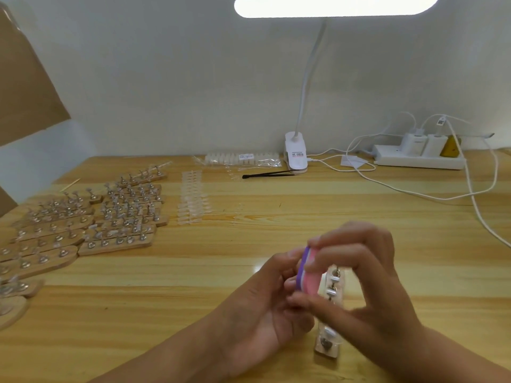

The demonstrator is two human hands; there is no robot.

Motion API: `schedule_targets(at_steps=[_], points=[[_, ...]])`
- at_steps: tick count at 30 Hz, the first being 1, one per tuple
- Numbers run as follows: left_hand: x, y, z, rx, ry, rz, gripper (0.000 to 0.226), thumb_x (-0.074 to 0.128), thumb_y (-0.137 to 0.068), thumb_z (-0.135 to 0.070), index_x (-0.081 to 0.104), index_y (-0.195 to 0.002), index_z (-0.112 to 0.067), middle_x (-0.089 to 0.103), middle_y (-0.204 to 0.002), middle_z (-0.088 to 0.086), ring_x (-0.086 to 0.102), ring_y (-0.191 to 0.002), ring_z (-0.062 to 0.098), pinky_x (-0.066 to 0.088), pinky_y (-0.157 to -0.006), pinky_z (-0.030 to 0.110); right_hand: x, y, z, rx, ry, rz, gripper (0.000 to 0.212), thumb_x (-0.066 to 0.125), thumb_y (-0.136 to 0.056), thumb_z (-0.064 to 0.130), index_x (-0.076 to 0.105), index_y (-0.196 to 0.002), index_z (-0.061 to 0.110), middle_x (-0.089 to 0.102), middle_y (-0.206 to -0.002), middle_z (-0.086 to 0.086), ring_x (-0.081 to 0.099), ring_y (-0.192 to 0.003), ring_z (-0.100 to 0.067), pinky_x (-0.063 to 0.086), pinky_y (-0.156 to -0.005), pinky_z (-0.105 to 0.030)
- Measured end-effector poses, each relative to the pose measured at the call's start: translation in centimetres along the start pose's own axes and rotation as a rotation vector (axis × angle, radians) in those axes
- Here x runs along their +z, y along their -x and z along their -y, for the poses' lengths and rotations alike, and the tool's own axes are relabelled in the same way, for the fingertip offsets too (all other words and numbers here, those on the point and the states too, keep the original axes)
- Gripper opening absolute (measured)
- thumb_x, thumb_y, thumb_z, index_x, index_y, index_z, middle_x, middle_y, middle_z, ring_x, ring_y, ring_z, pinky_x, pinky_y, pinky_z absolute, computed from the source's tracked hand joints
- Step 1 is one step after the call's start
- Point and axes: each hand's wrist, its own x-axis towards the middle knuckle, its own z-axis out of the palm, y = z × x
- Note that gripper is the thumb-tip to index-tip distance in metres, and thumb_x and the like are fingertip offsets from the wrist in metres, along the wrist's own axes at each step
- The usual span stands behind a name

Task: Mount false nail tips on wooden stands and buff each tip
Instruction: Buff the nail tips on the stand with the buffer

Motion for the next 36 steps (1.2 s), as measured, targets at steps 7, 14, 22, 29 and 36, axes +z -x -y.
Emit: schedule_targets(at_steps=[7, 14, 22, 29, 36], points=[[0.6, 0.2, -0.5, 0.039, -0.226, 0.052, 0.024, 0.085, -0.067, -0.039, 0.072, -0.074, -0.020, 0.032, -0.065, -0.008, 0.032, -0.055, 0.004, 0.024, -0.053, 0.016, -1.4, -2.2, -2.7, 0.633, -0.750, -0.046, 0.021, 0.077, -0.075, 0.037, 0.069, -0.093, 0.033, 0.070, -0.102, 0.008, 0.063, -0.106, -0.014, 0.050, -0.090, -0.025], [0.0, -0.1, -1.3, 0.067, -0.379, 0.047, 0.034, 0.085, -0.061, -0.050, 0.074, -0.072, -0.021, 0.034, -0.063, -0.009, 0.033, -0.054, 0.004, 0.031, -0.050, 0.014, -3.6, -2.3, -6.0, 0.963, -0.943, -0.178, 0.024, 0.047, -0.094, 0.010, 0.065, -0.081, 0.017, 0.068, -0.093, -0.002, 0.067, -0.090, -0.018, 0.055, -0.065, -0.023], [-0.7, 0.0, -2.2, 0.140, -0.750, 0.037, 0.043, 0.073, -0.068, -0.067, 0.072, -0.073, -0.025, 0.041, -0.061, -0.015, 0.035, -0.057, 0.004, 0.035, -0.056, 0.013, -5.9, -3.1, -1.3, 0.423, -0.279, 0.677, 0.013, 0.065, -0.086, 0.036, 0.055, -0.094, 0.033, 0.063, -0.084, 0.003, 0.056, -0.069, -0.009, 0.047, -0.065, -0.018], [-0.4, 0.4, -2.0, 0.168, -0.979, 0.032, 0.030, 0.061, -0.077, -0.059, 0.069, -0.071, -0.031, 0.048, -0.060, -0.018, 0.037, -0.057, 0.002, 0.034, -0.057, 0.009, -6.2, -3.3, 0.3, 0.244, -0.090, 0.707, 0.014, 0.065, -0.082, 0.047, 0.063, -0.095, 0.045, 0.062, -0.093, 0.017, 0.063, -0.088, -0.008, 0.046, -0.073, -0.011], [-1.4, -0.1, -1.9, 0.274, -1.101, -0.102, 0.046, 0.061, -0.071, -0.076, 0.075, -0.080, -0.034, 0.044, -0.062, -0.001, 0.037, -0.055, 0.010, 0.028, -0.055, 0.017, -6.1, -1.4, -0.5, 0.323, -0.124, 0.520, 0.021, 0.075, -0.085, 0.019, 0.066, -0.082, 0.038, 0.067, -0.090, 0.011, 0.066, -0.084, -0.012, 0.047, -0.071, -0.013]])
